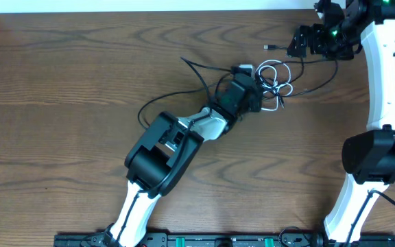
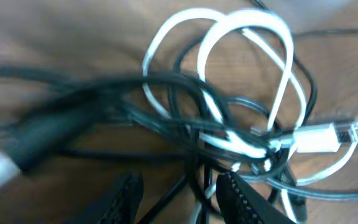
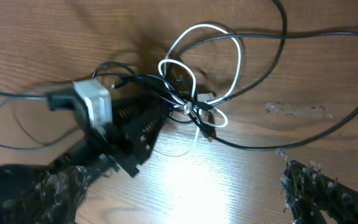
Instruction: Untangle cables
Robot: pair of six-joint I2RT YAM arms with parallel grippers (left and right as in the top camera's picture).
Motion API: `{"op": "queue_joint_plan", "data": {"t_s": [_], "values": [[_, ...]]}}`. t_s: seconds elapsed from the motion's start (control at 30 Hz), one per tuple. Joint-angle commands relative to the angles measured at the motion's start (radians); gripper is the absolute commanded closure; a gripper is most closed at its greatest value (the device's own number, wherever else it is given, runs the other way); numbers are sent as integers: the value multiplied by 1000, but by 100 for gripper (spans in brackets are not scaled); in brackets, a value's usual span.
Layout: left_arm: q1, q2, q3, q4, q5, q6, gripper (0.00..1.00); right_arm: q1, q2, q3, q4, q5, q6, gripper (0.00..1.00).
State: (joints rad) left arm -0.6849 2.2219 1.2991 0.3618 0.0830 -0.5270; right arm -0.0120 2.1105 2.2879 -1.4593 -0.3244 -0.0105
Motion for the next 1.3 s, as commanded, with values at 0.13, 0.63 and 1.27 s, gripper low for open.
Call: {"op": "queue_joint_plan", "data": {"t_s": [0.13,0.63,1.27], "values": [[-29,23,8,-124,-245,43,60,10,-4,6,-3,-2,5,1],[4,-536,8,-697,32,404,93,111,68,6,80,-96,-116,22],[152,-619,7,-787,188,385,93,133,69,-119,-24,-385,-425,31]]}}
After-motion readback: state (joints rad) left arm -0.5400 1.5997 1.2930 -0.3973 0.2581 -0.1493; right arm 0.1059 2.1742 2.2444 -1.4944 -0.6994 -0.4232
